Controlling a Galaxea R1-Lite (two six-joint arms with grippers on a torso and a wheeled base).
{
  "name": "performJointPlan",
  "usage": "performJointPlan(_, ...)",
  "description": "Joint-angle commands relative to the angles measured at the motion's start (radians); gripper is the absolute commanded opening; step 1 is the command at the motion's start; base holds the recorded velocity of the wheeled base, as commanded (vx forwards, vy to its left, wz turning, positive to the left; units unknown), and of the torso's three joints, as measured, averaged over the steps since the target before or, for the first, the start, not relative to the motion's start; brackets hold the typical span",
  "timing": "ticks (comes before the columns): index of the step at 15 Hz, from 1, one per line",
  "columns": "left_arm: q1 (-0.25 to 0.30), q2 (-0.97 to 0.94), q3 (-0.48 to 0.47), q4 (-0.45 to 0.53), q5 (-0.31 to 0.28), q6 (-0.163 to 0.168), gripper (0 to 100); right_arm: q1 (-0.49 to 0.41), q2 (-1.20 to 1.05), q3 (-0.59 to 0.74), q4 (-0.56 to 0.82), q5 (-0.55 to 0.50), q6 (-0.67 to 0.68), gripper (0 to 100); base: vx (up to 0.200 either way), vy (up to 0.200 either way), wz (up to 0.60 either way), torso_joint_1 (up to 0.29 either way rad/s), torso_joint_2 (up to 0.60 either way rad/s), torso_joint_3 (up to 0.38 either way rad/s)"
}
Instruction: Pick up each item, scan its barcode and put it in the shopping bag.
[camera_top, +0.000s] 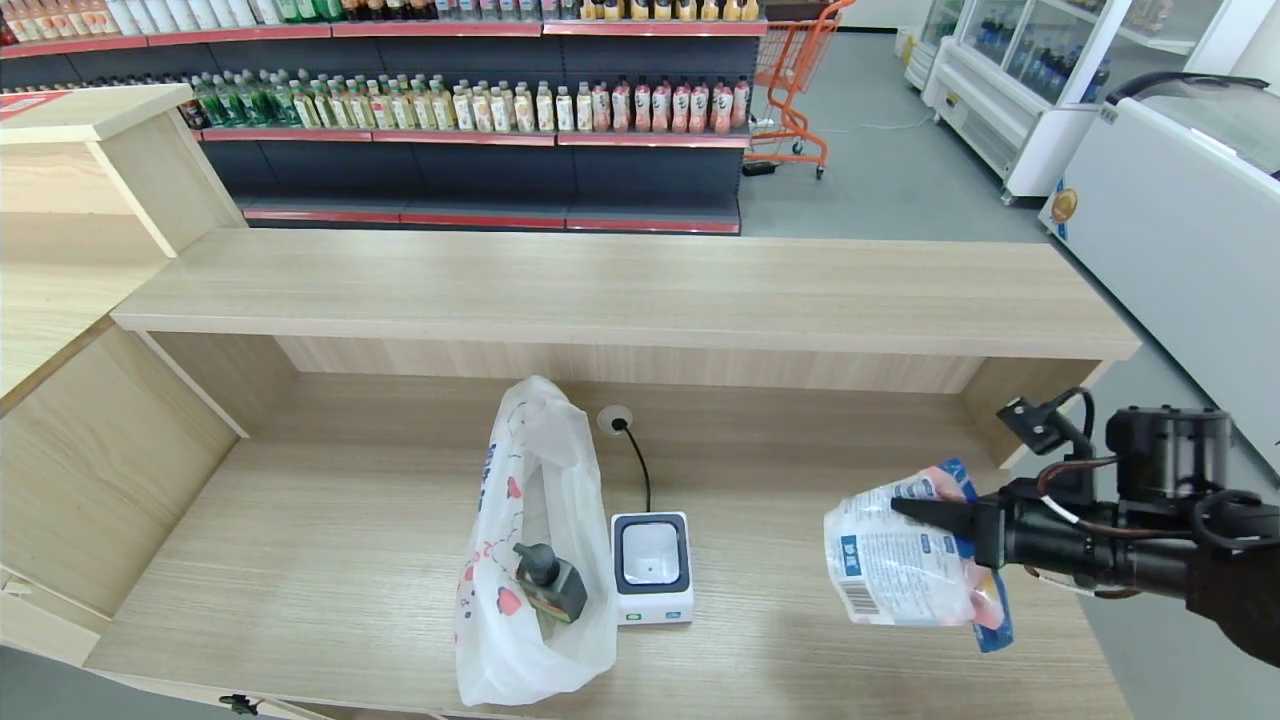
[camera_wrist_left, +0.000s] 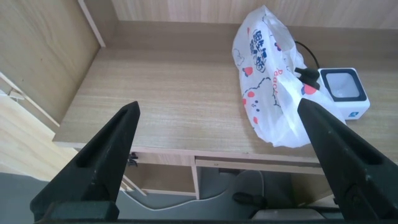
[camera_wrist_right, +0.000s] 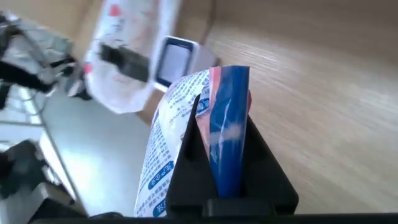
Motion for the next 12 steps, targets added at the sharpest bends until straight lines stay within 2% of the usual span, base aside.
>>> performJointPlan(1,0.0,0.0,0.0,0.0,0.0,0.0,100,-0.015,-0.14,0.005,-0.064,0.186,-0.014,0,0.0,0.0,0.0,0.0,0.0,0.0)
performJointPlan(4,0.0,0.0,0.0,0.0,0.0,0.0,100,0.01,-0.192,0.008,-0.09,0.353,-0.011,0,0.0,0.0,0.0,0.0,0.0,0.0)
performJointPlan(7,0.0,0.002,0.0,0.0,0.0,0.0,100,0.071,-0.269,0.021,-0.038,0.368,0.023,0,0.0,0.0,0.0,0.0,0.0,0.0)
performJointPlan(12,0.0,0.0,0.0,0.0,0.0,0.0,100,0.116,-0.358,0.037,0.08,0.37,0.065,0,0.0,0.0,0.0,0.0,0.0,0.0)
